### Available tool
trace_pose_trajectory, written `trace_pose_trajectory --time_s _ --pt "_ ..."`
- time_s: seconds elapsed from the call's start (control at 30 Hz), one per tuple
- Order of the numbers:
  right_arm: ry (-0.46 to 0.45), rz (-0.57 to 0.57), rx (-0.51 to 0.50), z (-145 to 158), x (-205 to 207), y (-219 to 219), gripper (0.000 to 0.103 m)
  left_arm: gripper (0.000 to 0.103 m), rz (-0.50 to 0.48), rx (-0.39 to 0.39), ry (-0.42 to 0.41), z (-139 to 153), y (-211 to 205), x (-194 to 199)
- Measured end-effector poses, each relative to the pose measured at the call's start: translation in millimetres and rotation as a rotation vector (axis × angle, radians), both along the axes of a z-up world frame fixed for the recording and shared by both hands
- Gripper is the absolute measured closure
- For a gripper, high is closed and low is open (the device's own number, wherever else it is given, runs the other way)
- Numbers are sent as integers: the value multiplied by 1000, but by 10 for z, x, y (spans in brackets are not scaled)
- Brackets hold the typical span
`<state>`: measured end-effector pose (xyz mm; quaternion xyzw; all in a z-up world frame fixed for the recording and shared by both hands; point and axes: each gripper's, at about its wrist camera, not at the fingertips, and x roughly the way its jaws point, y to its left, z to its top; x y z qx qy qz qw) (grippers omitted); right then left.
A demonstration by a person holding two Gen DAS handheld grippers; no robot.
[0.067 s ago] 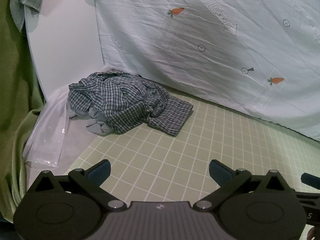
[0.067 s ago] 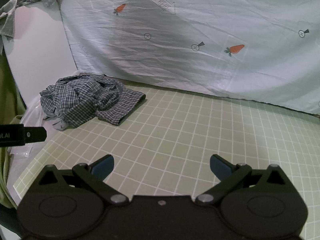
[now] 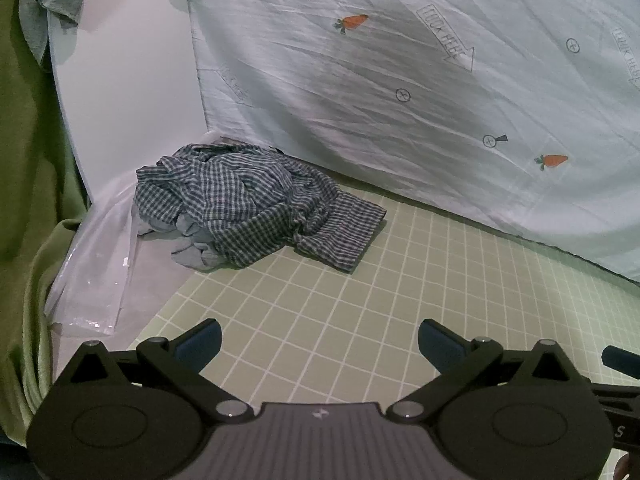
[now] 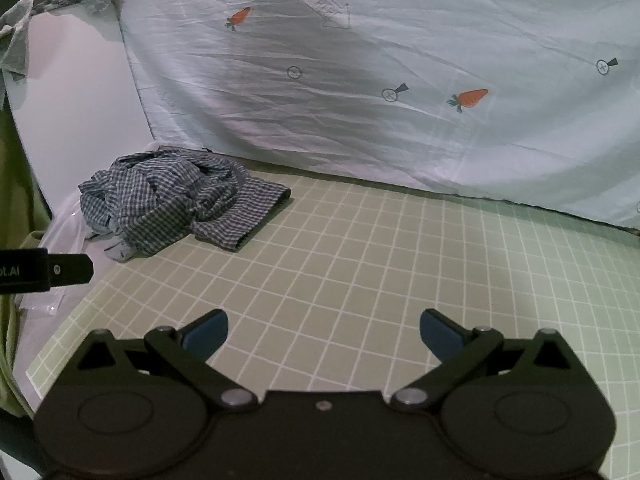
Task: Fold clothes
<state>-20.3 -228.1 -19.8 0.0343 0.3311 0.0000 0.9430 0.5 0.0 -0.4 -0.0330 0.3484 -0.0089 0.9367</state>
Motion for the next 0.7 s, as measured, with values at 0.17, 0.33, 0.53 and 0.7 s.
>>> trace_pose_trajectory --time_s 0.17,0.33,0.53,0.7 --pt "2 3 2 -9 10 -17 0 0 2 0 1 -9 -1 10" --pt "3 7 4 -17 19 -34 0 0 4 1 2 -18 -1 20" --pt "3 9 7 -33 9 -49 0 0 7 1 3 -29 -2 33" --pt "3 7 5 -31 9 -38 0 0 8 1 5 -39 -5 26"
